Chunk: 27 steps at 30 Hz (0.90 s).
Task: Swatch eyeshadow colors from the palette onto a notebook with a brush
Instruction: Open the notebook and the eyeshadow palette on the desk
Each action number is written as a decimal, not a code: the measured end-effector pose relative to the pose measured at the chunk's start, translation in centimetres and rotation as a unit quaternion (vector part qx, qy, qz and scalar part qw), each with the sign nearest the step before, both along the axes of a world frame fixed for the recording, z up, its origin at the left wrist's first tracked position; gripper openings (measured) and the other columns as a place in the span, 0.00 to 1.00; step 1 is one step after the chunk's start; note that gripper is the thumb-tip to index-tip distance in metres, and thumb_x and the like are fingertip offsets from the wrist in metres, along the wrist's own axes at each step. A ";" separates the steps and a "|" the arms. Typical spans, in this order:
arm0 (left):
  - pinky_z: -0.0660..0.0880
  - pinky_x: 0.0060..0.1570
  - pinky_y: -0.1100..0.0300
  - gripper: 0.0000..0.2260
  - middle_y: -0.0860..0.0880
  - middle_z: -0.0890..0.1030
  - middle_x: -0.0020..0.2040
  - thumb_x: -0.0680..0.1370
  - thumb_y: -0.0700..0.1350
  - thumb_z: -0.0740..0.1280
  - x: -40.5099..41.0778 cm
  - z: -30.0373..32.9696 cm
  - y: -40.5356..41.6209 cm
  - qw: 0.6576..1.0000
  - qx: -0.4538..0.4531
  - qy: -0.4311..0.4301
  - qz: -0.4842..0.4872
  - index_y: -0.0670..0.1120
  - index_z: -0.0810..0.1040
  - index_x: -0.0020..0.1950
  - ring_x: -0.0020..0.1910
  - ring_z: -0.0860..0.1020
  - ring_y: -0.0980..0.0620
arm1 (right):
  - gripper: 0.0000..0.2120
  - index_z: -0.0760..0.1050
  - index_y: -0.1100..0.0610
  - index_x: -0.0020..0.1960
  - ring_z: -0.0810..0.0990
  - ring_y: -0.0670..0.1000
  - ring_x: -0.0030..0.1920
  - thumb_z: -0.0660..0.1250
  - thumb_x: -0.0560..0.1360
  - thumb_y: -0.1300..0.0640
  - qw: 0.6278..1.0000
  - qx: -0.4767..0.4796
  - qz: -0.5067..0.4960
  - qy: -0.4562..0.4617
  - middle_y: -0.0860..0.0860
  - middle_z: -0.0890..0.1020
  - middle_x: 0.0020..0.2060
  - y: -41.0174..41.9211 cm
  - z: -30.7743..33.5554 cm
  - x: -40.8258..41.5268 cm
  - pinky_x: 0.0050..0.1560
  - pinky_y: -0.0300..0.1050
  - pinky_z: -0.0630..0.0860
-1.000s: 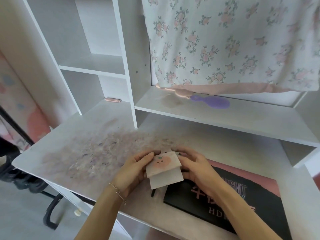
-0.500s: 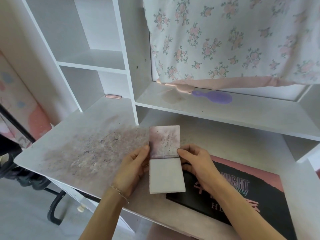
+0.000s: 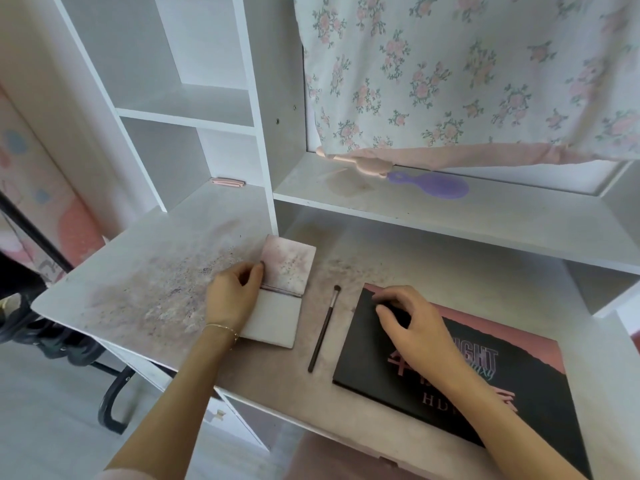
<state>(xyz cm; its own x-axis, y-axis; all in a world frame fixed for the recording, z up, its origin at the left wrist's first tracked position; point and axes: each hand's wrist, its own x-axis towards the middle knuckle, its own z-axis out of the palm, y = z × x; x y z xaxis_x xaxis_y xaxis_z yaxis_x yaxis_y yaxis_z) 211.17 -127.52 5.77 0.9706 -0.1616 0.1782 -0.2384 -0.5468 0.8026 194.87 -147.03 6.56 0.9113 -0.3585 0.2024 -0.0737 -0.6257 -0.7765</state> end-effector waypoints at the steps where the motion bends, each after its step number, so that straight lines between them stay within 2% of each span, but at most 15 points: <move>1: 0.65 0.34 0.61 0.10 0.48 0.79 0.34 0.77 0.44 0.63 0.0 -0.1 -0.2 1.000 0.011 0.002 0.005 0.45 0.78 0.38 0.35 0.74 0.51 | 0.07 0.73 0.46 0.50 0.71 0.36 0.52 0.62 0.76 0.56 1.000 -0.028 0.007 0.010 0.39 0.74 0.50 0.0 -0.2 -0.1 0.51 0.21 0.64; 4: 0.66 0.41 0.60 0.09 0.46 0.81 0.46 0.77 0.46 0.63 -0.3 -0.3 -0.6 0.999 0.030 0.011 0.007 0.44 0.79 0.52 0.43 0.76 0.50 | 0.10 0.74 0.52 0.57 0.66 0.39 0.57 0.62 0.76 0.54 0.991 -0.119 0.045 0.044 0.44 0.73 0.55 -0.1 -0.4 -0.2 0.56 0.22 0.58; 6: 0.67 0.46 0.60 0.16 0.46 0.78 0.55 0.76 0.48 0.64 -0.7 0.1 -0.7 1.000 0.010 0.023 0.002 0.45 0.73 0.62 0.47 0.75 0.51 | 0.14 0.72 0.52 0.60 0.64 0.40 0.61 0.61 0.76 0.50 0.983 -0.158 0.071 0.067 0.45 0.71 0.60 0.1 -0.2 -0.4 0.61 0.28 0.56; 8: 0.70 0.54 0.56 0.23 0.45 0.71 0.62 0.74 0.49 0.66 -1.6 0.6 -0.6 1.000 -0.020 0.016 0.008 0.46 0.67 0.68 0.54 0.73 0.49 | 0.20 0.70 0.50 0.63 0.60 0.38 0.63 0.61 0.74 0.45 0.980 -0.157 0.096 0.081 0.44 0.69 0.63 0.5 0.1 -1.0 0.63 0.32 0.56; 10: 0.69 0.61 0.50 0.24 0.42 0.69 0.63 0.74 0.48 0.68 -3.3 1.1 -0.4 0.998 -0.012 -0.054 0.016 0.44 0.67 0.67 0.61 0.71 0.46 | 0.26 0.67 0.49 0.66 0.58 0.35 0.63 0.60 0.72 0.39 0.976 -0.155 0.120 0.091 0.43 0.66 0.65 1.0 0.4 -2.0 0.64 0.32 0.55; 12: 0.70 0.60 0.50 0.20 0.42 0.72 0.60 0.73 0.45 0.69 -5.5 1.5 -0.4 0.991 -0.014 -0.133 -0.001 0.42 0.71 0.63 0.60 0.71 0.45 | 0.33 0.62 0.49 0.70 0.55 0.37 0.66 0.60 0.69 0.34 0.966 -0.188 0.138 0.110 0.43 0.64 0.68 1.5 0.4 -3.0 0.67 0.35 0.52; 15: 0.71 0.57 0.56 0.16 0.51 0.72 0.57 0.74 0.43 0.67 -8.4 1.4 -0.9 0.988 -0.040 -0.126 -0.079 0.46 0.73 0.60 0.58 0.72 0.51 | 0.39 0.52 0.47 0.74 0.44 0.39 0.71 0.59 0.69 0.32 0.942 -0.262 0.146 0.149 0.42 0.55 0.73 1.8 0.0 -3.9 0.69 0.38 0.36; 17: 0.71 0.54 0.65 0.14 0.59 0.71 0.55 0.74 0.45 0.65 -10.1 1.0 -1.4 0.986 -0.060 -0.096 -0.124 0.50 0.72 0.60 0.56 0.72 0.59 | 0.38 0.50 0.47 0.74 0.40 0.38 0.70 0.57 0.70 0.33 0.931 -0.296 0.143 0.157 0.43 0.51 0.74 1.9 -0.1 -4.1 0.69 0.38 0.32; 19: 0.71 0.51 0.70 0.12 0.60 0.72 0.53 0.75 0.45 0.64 -11.2 0.6 -1.9 0.982 -0.071 -0.073 -0.157 0.56 0.71 0.57 0.54 0.72 0.63 | 0.35 0.52 0.48 0.74 0.43 0.41 0.73 0.56 0.72 0.35 0.927 -0.316 0.129 0.152 0.44 0.52 0.74 2.0 -0.1 -4.1 0.68 0.37 0.35; 21: 0.72 0.48 0.72 0.13 0.60 0.74 0.52 0.76 0.43 0.64 -11.7 0.2 -2.1 0.978 -0.082 -0.057 -0.183 0.60 0.70 0.54 0.52 0.73 0.65 | 0.32 0.56 0.49 0.73 0.49 0.44 0.73 0.56 0.74 0.37 0.927 -0.327 0.117 0.142 0.45 0.56 0.74 2.1 0.2 -4.2 0.69 0.37 0.44; 25: 0.71 0.47 0.74 0.11 0.63 0.76 0.50 0.77 0.42 0.63 -11.7 -0.2 -2.2 0.970 -0.101 -0.027 -0.221 0.54 0.75 0.56 0.51 0.74 0.68 | 0.25 0.64 0.50 0.70 0.61 0.43 0.70 0.58 0.75 0.42 0.930 -0.329 0.102 0.126 0.45 0.65 0.71 1.6 2.0 -4.5 0.66 0.39 0.62; 27: 0.68 0.46 0.78 0.12 0.65 0.75 0.51 0.77 0.43 0.62 -11.6 -0.2 -2.6 0.964 -0.098 -0.027 -0.245 0.58 0.73 0.56 0.51 0.73 0.70 | 0.22 0.69 0.51 0.67 0.69 0.44 0.66 0.60 0.75 0.45 0.934 -0.327 0.086 0.115 0.46 0.72 0.66 1.1 3.6 -4.4 0.62 0.42 0.69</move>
